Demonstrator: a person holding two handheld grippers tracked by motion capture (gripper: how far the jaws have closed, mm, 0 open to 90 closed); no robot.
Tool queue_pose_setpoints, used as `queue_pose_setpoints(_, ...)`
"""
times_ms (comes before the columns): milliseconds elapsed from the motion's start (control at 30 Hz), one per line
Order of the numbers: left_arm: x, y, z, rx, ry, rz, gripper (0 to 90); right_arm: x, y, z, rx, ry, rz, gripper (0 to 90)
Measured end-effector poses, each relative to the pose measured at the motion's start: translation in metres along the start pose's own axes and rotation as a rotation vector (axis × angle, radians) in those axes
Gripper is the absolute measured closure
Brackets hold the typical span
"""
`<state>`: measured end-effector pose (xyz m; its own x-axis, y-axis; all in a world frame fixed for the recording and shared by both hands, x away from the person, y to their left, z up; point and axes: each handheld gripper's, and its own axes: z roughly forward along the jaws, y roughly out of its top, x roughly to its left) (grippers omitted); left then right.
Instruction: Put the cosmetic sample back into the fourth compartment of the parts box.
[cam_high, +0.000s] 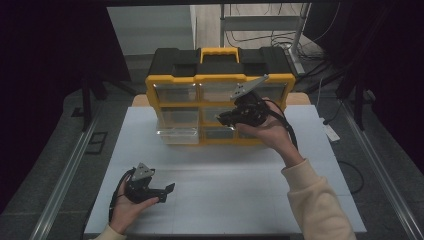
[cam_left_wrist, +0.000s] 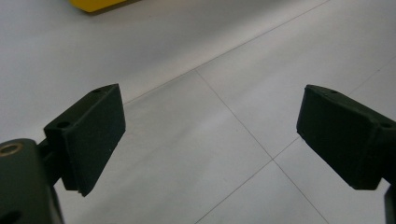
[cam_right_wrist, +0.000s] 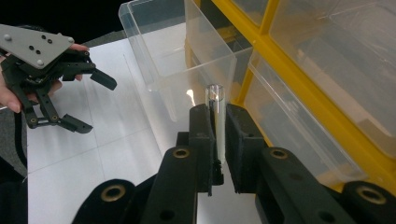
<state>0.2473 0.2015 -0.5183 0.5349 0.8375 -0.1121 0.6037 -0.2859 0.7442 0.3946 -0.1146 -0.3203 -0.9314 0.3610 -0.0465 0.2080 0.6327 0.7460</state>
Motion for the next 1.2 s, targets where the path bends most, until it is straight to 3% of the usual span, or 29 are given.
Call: queue_pose_setpoints(1200, 0.0, 0.0, -0.001, -0.002, -0.002, 0.002, 8.8, 0.007, 0.034, 0.036, -0.024, 0.039, -0.028, 81.9)
